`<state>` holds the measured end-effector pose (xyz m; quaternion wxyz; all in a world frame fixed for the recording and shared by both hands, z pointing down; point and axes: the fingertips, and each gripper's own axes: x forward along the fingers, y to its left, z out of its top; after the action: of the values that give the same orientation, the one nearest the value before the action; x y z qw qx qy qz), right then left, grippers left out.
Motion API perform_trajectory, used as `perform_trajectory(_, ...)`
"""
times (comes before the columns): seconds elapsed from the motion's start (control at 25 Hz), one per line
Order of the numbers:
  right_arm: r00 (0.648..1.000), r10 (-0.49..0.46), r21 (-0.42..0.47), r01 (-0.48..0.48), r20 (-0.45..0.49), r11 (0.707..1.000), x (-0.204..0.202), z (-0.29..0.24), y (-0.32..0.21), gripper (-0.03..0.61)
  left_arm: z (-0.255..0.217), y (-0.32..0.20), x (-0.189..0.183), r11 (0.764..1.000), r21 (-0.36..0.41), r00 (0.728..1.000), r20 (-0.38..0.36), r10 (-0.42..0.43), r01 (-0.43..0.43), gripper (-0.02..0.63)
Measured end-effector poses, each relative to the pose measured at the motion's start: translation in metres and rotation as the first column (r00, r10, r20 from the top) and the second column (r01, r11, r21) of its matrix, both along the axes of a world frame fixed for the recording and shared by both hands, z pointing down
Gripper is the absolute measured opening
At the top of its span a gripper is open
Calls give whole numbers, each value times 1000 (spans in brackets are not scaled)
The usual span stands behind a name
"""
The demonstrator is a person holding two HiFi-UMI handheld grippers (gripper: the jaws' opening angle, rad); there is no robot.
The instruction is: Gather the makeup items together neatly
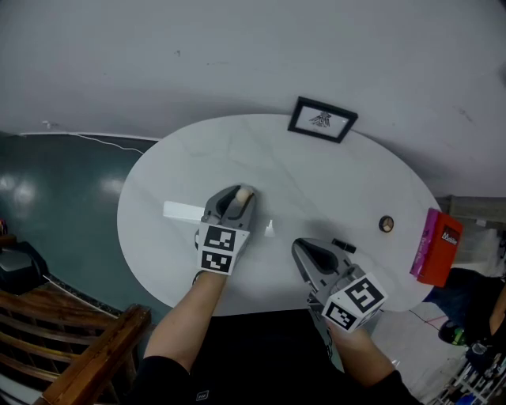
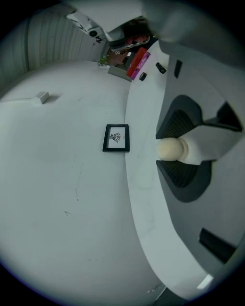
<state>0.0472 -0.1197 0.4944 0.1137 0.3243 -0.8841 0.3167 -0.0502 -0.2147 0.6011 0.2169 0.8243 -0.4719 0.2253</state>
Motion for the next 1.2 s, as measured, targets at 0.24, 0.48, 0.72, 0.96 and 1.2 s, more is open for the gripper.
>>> perform_trajectory(0.24,1000,17,4,-17,7,1000,1,-1,6,37,0,16,-15,996,24,980,180,84,-90,144)
perform_trajectory(0.48,999,31,1,-31,13,1000,2,1,9,37,5,19,-37,999,-8,984,176,32,-32,144)
perform_trajectory(0.72,999,30,4,-30,11,1000,-4,0,16,37,13,28,-47,999,-27,984,177,32,-27,152)
perform_trajectory(0.96,999,41,19,-41,-4,999,-1,-3,21,37,19,32,-43,998,-40,987,151,58,-52,213)
perform_trajectory(1.2,997,76,52,-75,-15,996,11,-21,18,37,8,39,-45,998,-38,992,116,56,-52,278)
